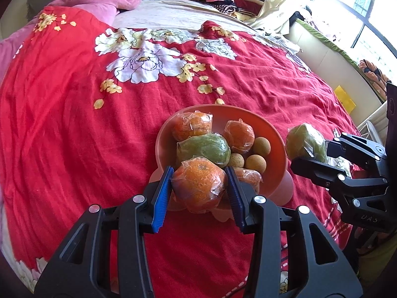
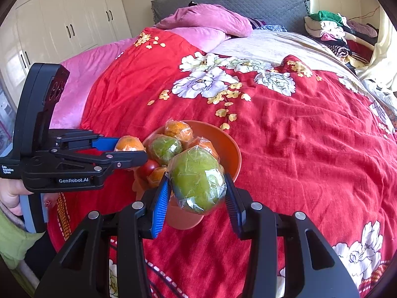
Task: Organize fruits
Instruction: 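Carry both wrapped fruits over the pink plate and lower them in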
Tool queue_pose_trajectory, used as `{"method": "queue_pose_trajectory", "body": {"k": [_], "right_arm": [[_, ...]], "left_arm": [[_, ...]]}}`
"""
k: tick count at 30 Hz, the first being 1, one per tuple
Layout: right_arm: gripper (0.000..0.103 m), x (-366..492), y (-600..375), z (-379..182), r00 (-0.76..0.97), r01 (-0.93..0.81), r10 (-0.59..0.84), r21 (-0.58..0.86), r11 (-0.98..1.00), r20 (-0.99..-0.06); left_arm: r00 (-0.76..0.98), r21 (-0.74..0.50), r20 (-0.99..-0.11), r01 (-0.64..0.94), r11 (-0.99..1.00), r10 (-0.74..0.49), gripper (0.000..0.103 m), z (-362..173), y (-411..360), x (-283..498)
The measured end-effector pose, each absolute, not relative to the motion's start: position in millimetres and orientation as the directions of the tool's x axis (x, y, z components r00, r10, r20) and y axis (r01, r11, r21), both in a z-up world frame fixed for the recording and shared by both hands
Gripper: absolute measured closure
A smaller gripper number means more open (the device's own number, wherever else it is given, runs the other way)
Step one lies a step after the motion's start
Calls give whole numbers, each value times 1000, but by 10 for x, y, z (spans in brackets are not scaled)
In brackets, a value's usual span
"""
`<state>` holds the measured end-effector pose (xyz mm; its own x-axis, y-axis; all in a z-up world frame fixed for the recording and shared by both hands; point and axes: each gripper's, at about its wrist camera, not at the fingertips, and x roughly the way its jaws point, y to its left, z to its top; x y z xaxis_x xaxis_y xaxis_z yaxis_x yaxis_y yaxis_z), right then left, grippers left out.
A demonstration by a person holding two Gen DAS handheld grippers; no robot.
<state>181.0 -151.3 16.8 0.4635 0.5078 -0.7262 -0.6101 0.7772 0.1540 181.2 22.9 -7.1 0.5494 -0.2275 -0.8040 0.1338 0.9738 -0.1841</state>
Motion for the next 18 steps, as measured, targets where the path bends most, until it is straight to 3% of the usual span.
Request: {"method": "queue_pose_trajectory", "body": {"k": [18], "right_arm": [[63,1986,-1342,76,457,-622,488,126,773,-743]], "left_arm": [[554,-203,-797,127,971,-240,68,-107,292,1909]]}}
